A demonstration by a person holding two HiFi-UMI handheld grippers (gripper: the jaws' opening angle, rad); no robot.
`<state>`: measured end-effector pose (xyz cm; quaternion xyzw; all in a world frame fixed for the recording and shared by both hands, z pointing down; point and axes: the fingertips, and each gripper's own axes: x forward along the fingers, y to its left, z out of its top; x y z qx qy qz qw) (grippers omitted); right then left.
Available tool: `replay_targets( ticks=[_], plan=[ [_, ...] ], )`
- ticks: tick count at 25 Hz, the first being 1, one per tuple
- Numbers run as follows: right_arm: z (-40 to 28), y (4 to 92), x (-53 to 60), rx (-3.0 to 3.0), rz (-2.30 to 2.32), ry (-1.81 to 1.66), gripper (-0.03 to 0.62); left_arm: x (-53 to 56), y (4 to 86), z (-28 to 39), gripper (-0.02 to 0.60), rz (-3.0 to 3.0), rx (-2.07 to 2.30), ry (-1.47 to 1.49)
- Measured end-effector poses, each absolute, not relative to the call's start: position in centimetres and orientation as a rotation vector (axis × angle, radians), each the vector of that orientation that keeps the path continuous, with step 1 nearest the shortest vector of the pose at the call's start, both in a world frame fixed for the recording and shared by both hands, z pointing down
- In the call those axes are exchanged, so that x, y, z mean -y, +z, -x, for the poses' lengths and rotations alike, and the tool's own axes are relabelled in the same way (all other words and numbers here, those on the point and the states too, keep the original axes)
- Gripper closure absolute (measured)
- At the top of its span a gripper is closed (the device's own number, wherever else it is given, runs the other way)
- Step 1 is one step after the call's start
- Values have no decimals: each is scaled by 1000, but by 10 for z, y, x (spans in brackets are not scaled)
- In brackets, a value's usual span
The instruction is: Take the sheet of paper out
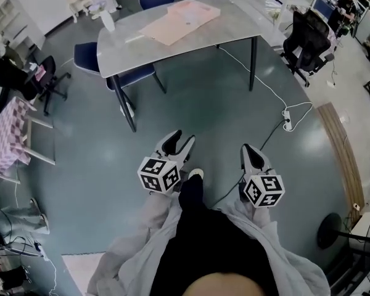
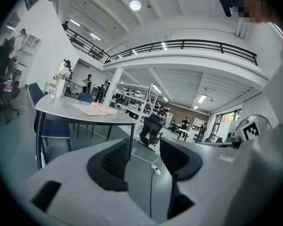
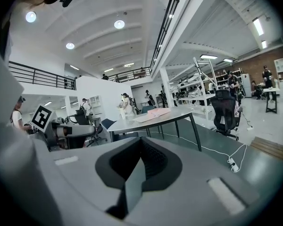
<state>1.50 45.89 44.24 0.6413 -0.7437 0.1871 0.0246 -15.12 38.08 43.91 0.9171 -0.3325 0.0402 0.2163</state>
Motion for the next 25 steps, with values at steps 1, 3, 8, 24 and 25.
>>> replay_targets(
  ticks=[1, 3, 8, 24, 25],
  plan=[
    [-16, 441, -448, 2300, -1985, 573, 586, -370, 437, 151, 387, -2543, 919, 107],
    [-17, 437, -426, 2304, -1985, 561, 586, -351, 435, 149, 388, -2544, 913, 95],
    [-13, 426, -374, 2321, -1991, 512, 586, -303, 429, 146, 388, -2568, 888, 95],
    [-3, 441, -294, 2291, -1997, 569, 585, -229, 447, 144, 387, -2549, 825, 157],
    [-2, 441, -293, 2289, -1990, 575, 586, -229, 448, 144, 387, -2543, 820, 161]
  ],
)
